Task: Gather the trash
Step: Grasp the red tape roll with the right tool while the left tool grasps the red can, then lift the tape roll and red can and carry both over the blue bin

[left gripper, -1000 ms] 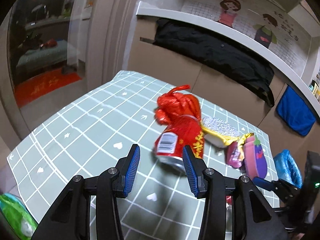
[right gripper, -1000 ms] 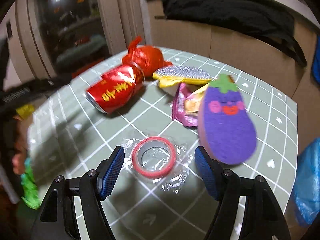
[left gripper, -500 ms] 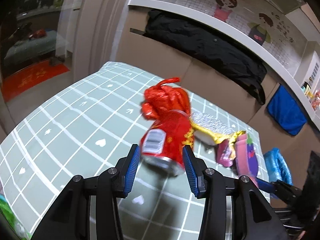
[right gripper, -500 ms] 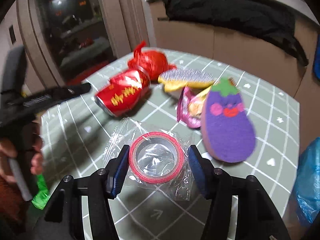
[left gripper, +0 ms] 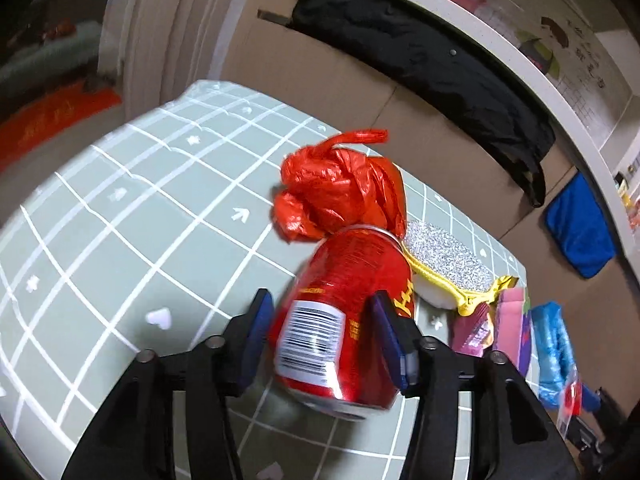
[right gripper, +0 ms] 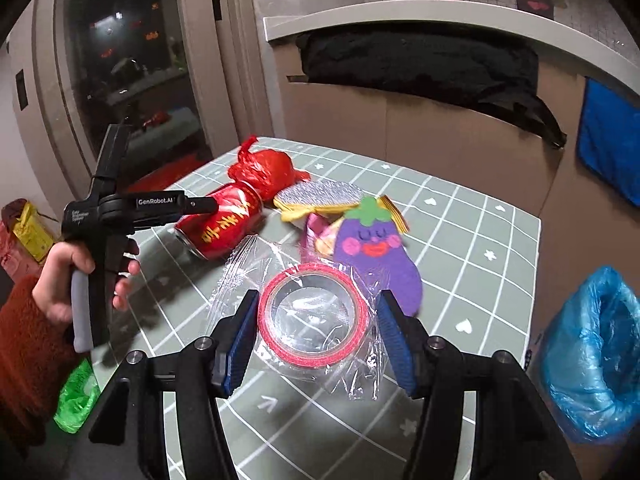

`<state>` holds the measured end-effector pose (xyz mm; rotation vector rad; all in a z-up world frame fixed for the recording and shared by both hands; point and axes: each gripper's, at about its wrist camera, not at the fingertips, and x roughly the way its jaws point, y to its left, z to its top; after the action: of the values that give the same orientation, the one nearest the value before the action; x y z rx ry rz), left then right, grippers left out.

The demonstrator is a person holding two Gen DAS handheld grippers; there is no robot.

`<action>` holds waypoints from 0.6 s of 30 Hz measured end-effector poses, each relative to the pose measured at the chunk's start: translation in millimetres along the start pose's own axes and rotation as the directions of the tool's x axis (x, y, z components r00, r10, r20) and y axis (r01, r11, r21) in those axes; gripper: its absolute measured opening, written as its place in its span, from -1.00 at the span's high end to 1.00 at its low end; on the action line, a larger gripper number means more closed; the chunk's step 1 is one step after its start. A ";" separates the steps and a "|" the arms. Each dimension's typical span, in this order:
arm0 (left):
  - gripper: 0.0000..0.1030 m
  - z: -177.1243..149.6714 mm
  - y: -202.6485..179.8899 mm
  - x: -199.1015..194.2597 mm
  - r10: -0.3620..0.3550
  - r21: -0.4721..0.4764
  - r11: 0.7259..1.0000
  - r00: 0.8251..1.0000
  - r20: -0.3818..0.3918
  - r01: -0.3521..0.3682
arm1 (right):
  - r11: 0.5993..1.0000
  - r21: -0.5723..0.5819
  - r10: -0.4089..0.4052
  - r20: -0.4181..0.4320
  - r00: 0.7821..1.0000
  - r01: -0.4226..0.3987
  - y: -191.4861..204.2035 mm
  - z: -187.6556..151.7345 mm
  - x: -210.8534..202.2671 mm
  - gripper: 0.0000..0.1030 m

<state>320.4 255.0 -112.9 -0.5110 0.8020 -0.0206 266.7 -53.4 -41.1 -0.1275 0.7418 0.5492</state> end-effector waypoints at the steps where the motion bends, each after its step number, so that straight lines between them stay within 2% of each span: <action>1: -0.11 -0.7 0.8 2.6 -0.020 -0.008 1.000 1.000 -0.003 0.020 | 1.000 0.006 0.001 -0.003 1.000 -0.001 -2.5 -1.4 -0.7 -0.07; 5: -0.16 -2.3 -3.4 18.0 -0.087 -0.040 0.996 0.994 -0.073 0.084 | 1.000 0.023 -0.001 -0.002 1.000 0.001 -6.8 -4.5 -0.1 -0.07; 7: -0.16 -2.7 -9.8 24.4 -0.099 -0.049 0.994 0.989 -0.110 0.095 | 0.999 0.032 0.000 -0.002 1.000 0.000 -8.3 -5.1 -1.7 -0.07; 9: -0.14 -2.2 -15.7 22.9 -0.065 -0.038 0.997 0.992 -0.107 0.062 | 0.999 0.033 -0.001 0.001 1.000 0.001 -8.3 -5.3 -3.3 -0.07; 11: -0.02 -2.0 -22.7 19.1 -0.037 -0.033 0.999 0.995 -0.095 0.034 | 1.000 0.029 -0.007 0.004 1.000 0.007 -8.5 -6.2 -5.7 -0.07; 12: 0.05 -2.4 -25.7 18.2 -0.039 -0.027 0.999 0.995 -0.094 0.037 | 1.000 0.030 -0.008 0.006 1.000 0.008 -9.2 -6.8 -6.9 -0.07; 15: 0.08 -7.8 -39.4 15.8 -0.047 0.016 0.999 0.995 -0.089 0.049 | 0.999 0.042 -0.010 0.009 1.000 0.009 -12.9 -7.9 -9.0 -0.07; 18: 0.10 -16.0 -53.7 5.3 -0.012 0.074 0.997 0.999 -0.032 0.014 | 0.999 0.053 -0.013 0.014 1.000 0.012 -15.6 -9.4 -12.4 -0.07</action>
<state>322.3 199.8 -102.0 -0.4463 0.8261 -0.0704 261.5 -74.8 -41.0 -0.0792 0.7402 0.5181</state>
